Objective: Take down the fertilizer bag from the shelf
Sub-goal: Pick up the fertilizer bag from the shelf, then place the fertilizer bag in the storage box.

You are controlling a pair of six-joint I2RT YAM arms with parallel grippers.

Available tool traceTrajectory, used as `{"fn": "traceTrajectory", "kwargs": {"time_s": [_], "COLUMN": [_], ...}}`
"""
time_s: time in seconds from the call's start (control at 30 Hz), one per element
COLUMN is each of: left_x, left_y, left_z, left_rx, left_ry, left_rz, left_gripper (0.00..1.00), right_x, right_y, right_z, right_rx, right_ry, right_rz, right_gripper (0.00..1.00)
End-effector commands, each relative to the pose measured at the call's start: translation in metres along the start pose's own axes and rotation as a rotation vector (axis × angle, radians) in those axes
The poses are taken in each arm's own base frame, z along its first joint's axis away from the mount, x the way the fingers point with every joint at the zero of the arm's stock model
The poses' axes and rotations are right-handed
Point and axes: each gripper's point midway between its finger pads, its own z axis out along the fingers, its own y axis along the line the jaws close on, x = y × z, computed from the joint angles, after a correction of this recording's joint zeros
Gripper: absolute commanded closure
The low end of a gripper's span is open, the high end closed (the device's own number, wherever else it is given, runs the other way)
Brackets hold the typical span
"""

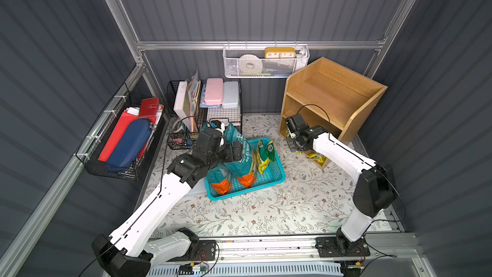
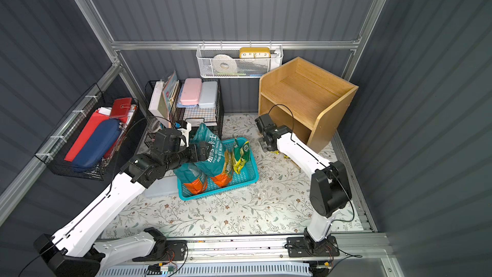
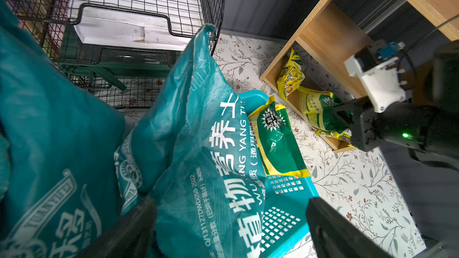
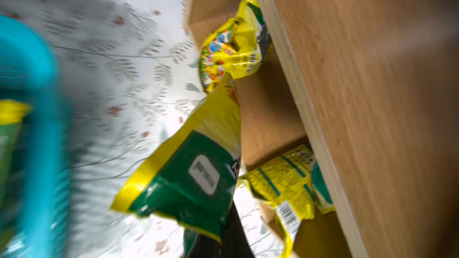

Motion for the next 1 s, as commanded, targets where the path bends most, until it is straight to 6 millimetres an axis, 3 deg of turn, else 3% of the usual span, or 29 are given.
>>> {"fn": "traceTrajectory", "kwargs": {"time_s": [0.0,0.33,0.4,0.57,0.73,0.97], "left_x": [-0.003,-0.003,-0.003,-0.004,-0.003,0.001], "left_y": [-0.003,-0.006,-0.006,-0.007,-0.005,-0.001], "left_z": [-0.003,0.000,0.000,0.000,-0.003,-0.007], "left_rx": [0.010,0.023,0.025,0.026,0.024,0.012], "left_ry": [-0.010,-0.005,-0.005,-0.004,-0.007,-0.011], "left_rz": [0.007,0.006,0.004,0.004,0.002,0.002], "left_gripper": [0.01,0.01,0.01,0.01,0.01,0.01], "right_x": [-0.004,-0.058,-0.066,-0.087,-0.100,-0.093], "right_y": [0.014,0.012,0.023,0.077,0.102,0.135], "right_z": [-0.042,-0.183,-0.198,-0.234,-0.232,-0.185], "right_rx": [-0.159,-0.449,-0.545,-0.929,-1.023,-1.047], "right_ry": [-0.048,-0.395,-0.408,-0.400,-0.386,-0.245], "right_rz": [0.116,0.247,0.272,0.291,0.295,0.293], "right_gripper": [1.00,1.00,1.00,1.00,1.00,1.00]}}
